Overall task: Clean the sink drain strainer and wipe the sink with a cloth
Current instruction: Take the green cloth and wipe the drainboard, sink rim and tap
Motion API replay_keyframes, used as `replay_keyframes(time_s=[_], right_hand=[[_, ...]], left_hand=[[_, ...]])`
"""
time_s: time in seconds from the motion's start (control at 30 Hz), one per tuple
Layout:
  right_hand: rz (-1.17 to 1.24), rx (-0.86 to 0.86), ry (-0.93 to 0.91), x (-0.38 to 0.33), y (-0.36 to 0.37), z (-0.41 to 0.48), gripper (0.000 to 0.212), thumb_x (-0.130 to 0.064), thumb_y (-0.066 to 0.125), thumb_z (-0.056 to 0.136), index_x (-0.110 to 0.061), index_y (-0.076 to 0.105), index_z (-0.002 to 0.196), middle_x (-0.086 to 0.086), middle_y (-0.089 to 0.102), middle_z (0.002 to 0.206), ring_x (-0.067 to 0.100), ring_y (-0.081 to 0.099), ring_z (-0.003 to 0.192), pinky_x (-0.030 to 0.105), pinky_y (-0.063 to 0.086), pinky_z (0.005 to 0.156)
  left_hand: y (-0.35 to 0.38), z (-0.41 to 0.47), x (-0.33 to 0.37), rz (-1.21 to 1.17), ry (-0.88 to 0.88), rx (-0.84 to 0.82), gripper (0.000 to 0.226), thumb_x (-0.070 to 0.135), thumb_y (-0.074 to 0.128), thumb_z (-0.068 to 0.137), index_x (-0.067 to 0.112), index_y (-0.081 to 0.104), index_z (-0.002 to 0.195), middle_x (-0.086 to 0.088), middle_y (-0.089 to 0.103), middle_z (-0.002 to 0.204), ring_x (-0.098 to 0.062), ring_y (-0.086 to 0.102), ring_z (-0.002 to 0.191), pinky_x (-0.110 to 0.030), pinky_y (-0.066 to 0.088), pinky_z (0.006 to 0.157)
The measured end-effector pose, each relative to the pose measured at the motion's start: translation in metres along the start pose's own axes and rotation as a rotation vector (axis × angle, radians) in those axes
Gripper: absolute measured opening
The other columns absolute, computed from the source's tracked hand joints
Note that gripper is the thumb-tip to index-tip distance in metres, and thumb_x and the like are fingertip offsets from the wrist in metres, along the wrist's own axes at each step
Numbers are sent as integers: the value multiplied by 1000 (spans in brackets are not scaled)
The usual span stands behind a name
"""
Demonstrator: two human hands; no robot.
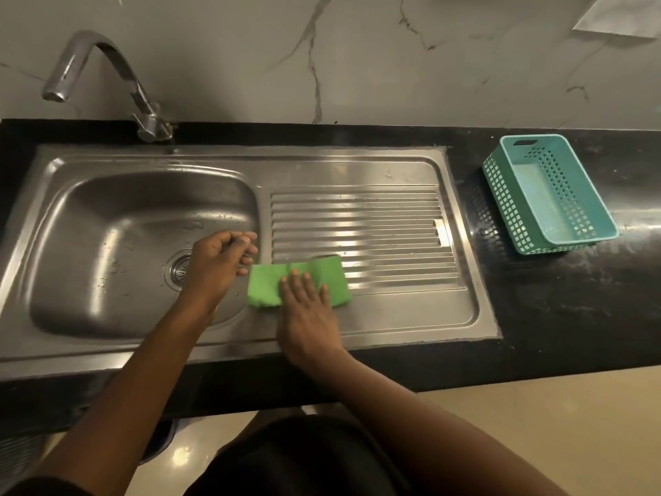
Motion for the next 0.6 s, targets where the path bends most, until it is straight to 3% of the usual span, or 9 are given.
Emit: replay_keyframes(time_s=[0.13,0.27,0.5,0.6], right_hand=[[-89,-44,-133,-17,6,14,65,-33,35,103,-16,23,165,7,14,175,29,9,162,55,7,131],[-194,-24,-247,31,-20,9,60,-34,39,107,-29,26,165,-4,21,174,20,19,161,46,15,130],[-156,98,95,179,-97,-39,55,-39,34,112,-31,24,166,-6,18,174,16,14,161,36,11,130],[-140,143,239,221,-119,-58,55,-35,36,112,-24,27,165,0,20,174,20,17,161,38,12,131]], left_hand=[[-6,3,3,9,5,14,19,21,58,102,22,77,105,1,77,88,-9,67,76,-29,55,70],[-3,6,4,5,4,4,19,20,58,102,22,77,104,2,77,86,-9,66,75,-31,54,70],[3,7,7,4,11,-27,20,21,59,101,23,78,102,4,78,87,-8,67,76,-32,57,73],[2,7,7,-6,12,-24,19,20,59,101,23,78,102,4,78,86,-7,67,75,-31,56,71]])
Point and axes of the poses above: each hand's wrist, its own z-axis towards the middle knuckle, its own y-axis out of the palm, x = y × z, the point moved 9 cm from there along z, towards the middle knuckle
